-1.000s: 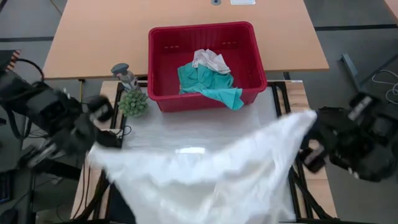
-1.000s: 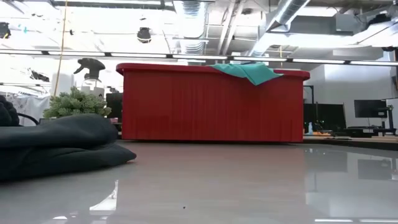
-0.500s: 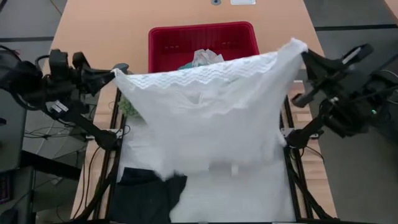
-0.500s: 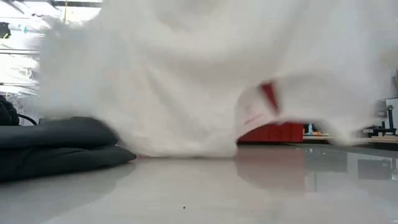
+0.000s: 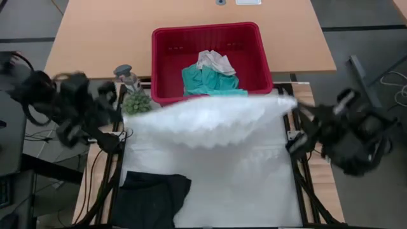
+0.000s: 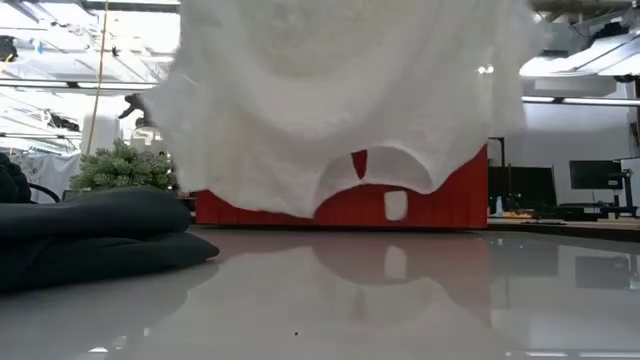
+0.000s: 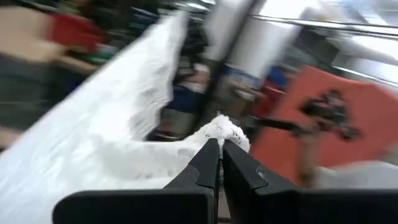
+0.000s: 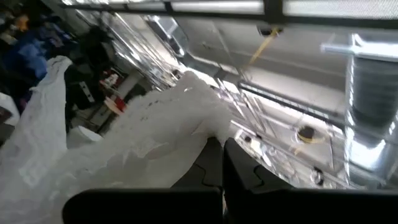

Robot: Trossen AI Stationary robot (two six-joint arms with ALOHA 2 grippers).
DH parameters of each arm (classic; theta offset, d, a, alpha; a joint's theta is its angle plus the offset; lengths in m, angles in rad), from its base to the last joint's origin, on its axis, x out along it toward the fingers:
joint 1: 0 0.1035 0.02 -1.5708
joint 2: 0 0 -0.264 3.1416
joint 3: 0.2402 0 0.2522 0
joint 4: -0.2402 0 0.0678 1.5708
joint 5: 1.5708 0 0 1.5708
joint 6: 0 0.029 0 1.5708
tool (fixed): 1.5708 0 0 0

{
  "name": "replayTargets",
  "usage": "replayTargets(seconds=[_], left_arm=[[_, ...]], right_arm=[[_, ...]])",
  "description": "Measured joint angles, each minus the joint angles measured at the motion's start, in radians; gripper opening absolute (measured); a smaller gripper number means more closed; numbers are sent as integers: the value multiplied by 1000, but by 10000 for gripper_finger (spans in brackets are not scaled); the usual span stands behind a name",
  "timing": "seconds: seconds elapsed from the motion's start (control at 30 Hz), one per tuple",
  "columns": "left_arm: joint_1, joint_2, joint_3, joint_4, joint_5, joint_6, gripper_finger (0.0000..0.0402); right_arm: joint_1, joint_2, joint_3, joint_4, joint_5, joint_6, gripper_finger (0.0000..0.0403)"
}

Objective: Fold Laundry from Bin
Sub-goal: Fold the white dress

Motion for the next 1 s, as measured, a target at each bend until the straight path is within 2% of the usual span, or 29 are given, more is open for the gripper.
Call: replayTargets(seconds=[0.13,0.3,0.37,0.43,0.57,0.63,0.67,0.73,0.77,0.83,0.87,0.9,1.0], left_arm=[[-46,55,-1,120,126,0,0],[-123,126,-1,309,158,30,0],[-139,144,-2,403,135,53,0],[-144,145,-2,483,68,60,0],[-138,89,-1,471,-86,203,0],[-116,49,0,411,-221,304,0],[-103,28,1,363,-312,346,0],[-76,-6,3,212,-507,352,0],[-59,-20,3,104,-596,308,0],[-14,-39,-8,-155,-721,119,0],[13,-44,-19,-292,-747,-15,0],[40,-48,-36,-425,-756,-158,0],[106,-51,-114,-717,-747,-529,0]], right_arm=[[62,62,33,5,-32,-16,20],[135,149,108,16,-114,-91,20],[156,181,152,45,-138,-136,20],[168,202,199,110,-147,-207,20],[154,206,279,341,-154,-441,20],[127,192,301,500,-152,-527,20],[110,175,304,519,-145,-543,20],[64,120,294,499,-9,-480,20],[48,93,286,477,38,-443,20],[-1,61,257,520,83,-434,19],[-42,41,228,517,126,-416,19],[-79,24,197,511,167,-402,19],[-173,-12,91,522,166,-378,19]])
